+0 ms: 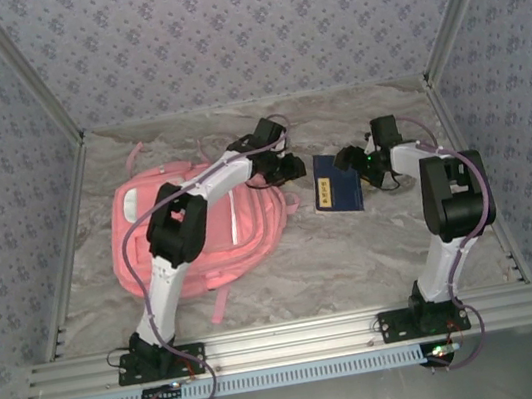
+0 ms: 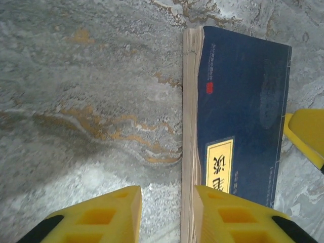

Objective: Pack the student bag

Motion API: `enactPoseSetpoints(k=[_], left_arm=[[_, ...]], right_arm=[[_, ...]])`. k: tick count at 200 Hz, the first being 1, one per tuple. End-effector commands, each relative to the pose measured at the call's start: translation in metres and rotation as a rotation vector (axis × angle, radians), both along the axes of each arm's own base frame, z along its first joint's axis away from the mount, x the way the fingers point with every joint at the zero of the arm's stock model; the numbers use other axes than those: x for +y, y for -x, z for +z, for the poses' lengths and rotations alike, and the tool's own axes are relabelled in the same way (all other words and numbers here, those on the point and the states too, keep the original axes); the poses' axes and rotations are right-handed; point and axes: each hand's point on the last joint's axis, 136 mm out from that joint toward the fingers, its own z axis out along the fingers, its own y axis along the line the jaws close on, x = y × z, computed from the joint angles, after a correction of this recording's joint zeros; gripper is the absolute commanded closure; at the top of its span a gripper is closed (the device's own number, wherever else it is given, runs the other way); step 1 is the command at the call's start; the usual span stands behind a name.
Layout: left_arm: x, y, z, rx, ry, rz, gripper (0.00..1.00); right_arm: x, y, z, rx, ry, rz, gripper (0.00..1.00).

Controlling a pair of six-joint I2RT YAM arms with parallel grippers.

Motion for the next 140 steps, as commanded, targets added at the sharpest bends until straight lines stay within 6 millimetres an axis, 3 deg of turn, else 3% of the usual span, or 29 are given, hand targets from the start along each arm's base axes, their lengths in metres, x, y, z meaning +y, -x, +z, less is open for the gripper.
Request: enactPoseSetpoints(k=[1,54,115,140], left_arm=[[-0.01,-0.005,0.004,0.025,0.036,0.004,0.74],[-0.004,0.001,-0.032,0.094,-0.023,0.018,1.0],[-0.006,0.013,-0.053,0.132,-0.06,-0.022,1.0],[-0.006,0.015,-0.055,0.135,-0.059,-0.032,1.0]], right_arm=[[0.031,0.017,-0.009,0.048,-0.087,0.066,0.16],[0.046,0.025,-0.009,0.064,-0.116,0.102,0.17],[0.063,0.034,0.002,0.064,-0.179,0.162,0.15],[0.069,0.031,0.019,0.009,-0.283,0.14,0.15]])
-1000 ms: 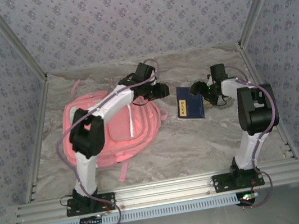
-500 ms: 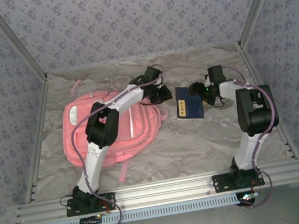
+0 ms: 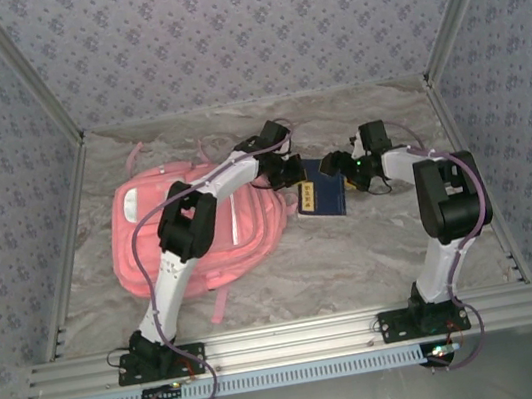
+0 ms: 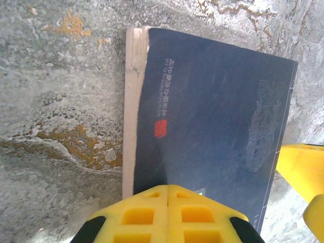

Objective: Pack the student bag

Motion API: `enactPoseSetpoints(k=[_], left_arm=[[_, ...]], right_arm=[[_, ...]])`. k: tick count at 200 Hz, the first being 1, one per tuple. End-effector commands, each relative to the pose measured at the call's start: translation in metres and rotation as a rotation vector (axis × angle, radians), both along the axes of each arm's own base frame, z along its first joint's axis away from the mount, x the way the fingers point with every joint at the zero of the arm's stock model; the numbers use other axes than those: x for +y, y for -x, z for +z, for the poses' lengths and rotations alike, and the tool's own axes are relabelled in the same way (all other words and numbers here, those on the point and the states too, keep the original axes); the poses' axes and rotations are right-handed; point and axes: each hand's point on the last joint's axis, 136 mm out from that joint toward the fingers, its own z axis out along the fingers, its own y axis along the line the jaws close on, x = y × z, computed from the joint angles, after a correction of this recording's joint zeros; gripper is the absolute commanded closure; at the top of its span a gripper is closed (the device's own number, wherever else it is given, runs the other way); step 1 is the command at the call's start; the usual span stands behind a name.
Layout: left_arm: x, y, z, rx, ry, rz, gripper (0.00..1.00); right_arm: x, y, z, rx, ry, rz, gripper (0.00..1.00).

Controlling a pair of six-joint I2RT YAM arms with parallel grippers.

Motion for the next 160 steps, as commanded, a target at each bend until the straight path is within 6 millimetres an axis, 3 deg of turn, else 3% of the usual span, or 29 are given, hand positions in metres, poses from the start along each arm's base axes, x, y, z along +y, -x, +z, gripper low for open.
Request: enactPoseSetpoints(k=[1,51,88,107,137,160], left_arm=[[0.003,0.017,-0.028,0.061,-0.052,-0.042,1.0],[0.001,0.022,-0.029,0.068,-0.032,-0.066,1.0],[-0.001,0.026,-0.025,0.079,-0.003,-0.089,1.0],[0.006,0.024,-0.021,0.067,-0.012,-0.078,1.0],[0.027,0.014,-0.013,0.043,-0.022,-0.021,1.0],[0.03,0.011,0.0,0.019,-0.017,-0.026,1.0]], right_arm=[[0.021,0.019,0.014,0.036,-0.166,0.026,0.15],[0.026,0.016,0.052,-0.038,-0.377,-0.02,0.15],[0.032,0.012,0.054,-0.048,-0.487,-0.053,0.17],[0.014,0.016,0.042,-0.043,-0.384,-0.104,0.18],[-0.01,0.033,0.023,0.022,0.016,-0.028,0.17],[-0.016,0.039,0.014,0.076,0.08,-0.023,0.17]])
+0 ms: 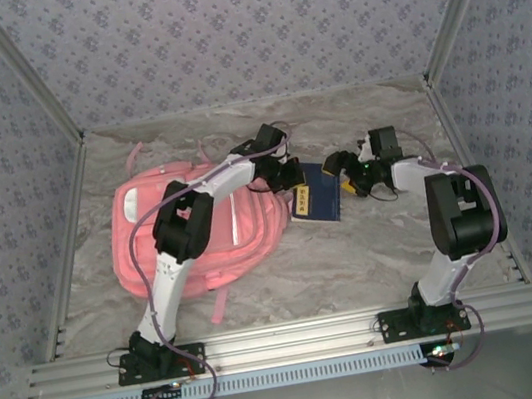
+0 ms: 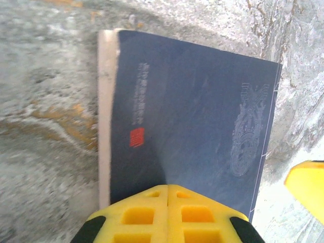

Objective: Pack the student bag

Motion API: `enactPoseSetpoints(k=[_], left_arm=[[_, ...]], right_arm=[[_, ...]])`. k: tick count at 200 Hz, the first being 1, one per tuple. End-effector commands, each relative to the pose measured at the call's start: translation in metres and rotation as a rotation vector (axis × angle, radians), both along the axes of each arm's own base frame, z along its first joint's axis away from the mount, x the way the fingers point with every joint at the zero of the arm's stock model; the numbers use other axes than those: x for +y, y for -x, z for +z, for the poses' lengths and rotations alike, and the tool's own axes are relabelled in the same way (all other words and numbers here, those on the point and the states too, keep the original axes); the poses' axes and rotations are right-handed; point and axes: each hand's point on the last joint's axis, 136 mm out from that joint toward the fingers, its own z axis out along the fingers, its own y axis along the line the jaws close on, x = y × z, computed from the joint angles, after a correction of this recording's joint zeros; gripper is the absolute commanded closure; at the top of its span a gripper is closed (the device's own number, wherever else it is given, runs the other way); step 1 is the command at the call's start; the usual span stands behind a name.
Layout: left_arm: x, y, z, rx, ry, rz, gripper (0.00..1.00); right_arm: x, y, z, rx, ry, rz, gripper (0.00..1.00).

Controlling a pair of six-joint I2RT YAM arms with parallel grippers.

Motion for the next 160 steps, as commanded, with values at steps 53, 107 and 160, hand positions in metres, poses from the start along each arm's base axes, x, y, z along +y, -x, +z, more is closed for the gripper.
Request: enactPoseSetpoints(k=[53,107,160], left_arm=[[0.028,-0.003,0.02,-0.037,-0.068,0.007,0.67],[0.029,-0.003,0.0,0.004,-0.105,-0.011,0.63],[0.033,-0.011,0.021,-0.061,-0.107,-0.008,0.63]], right_arm=[[-0.007,0.022,-0.03,0.113,0.191,0.088,0.16],[0.003,0.02,-0.033,0.121,0.171,0.108,0.16],[0.004,0.021,-0.038,0.135,0.186,0.109,0.16]])
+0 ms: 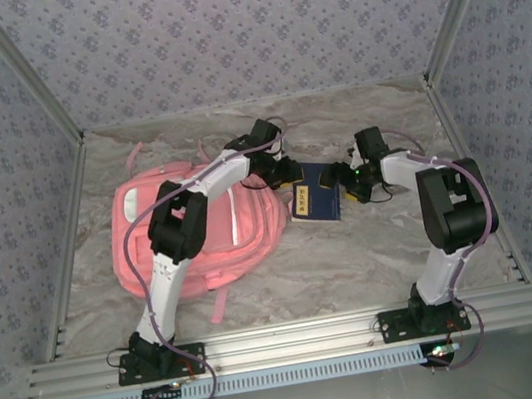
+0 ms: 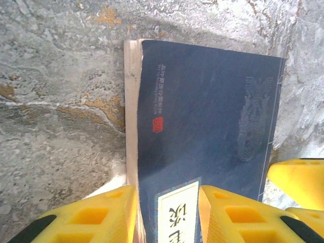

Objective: Pack the student bag

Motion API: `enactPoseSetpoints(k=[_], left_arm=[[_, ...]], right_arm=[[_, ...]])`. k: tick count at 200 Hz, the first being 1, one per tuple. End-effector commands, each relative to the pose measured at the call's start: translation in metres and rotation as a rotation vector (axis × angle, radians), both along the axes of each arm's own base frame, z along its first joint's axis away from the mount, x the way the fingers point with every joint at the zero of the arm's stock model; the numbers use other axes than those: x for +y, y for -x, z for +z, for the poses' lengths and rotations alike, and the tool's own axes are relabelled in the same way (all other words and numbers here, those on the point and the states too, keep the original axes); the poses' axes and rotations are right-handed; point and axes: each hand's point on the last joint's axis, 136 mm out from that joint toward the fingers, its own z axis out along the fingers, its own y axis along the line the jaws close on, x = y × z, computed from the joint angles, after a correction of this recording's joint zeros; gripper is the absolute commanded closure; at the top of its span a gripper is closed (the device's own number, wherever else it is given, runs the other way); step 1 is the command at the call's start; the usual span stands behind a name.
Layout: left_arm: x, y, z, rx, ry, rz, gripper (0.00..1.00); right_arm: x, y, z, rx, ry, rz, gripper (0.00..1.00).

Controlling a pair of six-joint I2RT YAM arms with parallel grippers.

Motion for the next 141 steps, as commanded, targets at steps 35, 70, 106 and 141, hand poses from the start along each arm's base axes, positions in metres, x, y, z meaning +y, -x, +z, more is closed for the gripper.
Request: enactPoseSetpoints(k=[35,70,106,141], left_arm=[[0.021,-0.006,-0.002,-0.011,-0.065,0.015,0.63],[0.011,-0.002,-0.012,0.005,-0.076,-0.014,0.63],[0.004,0.001,-0.023,0.028,-0.088,-0.029,0.61],[-0.012,0.009,-0.019,0.065,-0.009,-0.048,0.58]], right_arm=[[0.007,0.0,-0.006,0.018,0.01,0.024,0.16],[0.009,-0.001,-0.005,0.016,-0.002,0.023,0.17],[0.013,-0.002,-0.003,0.017,-0.019,0.025,0.17],[0.022,-0.003,-0.002,0.015,-0.048,0.034,0.17]])
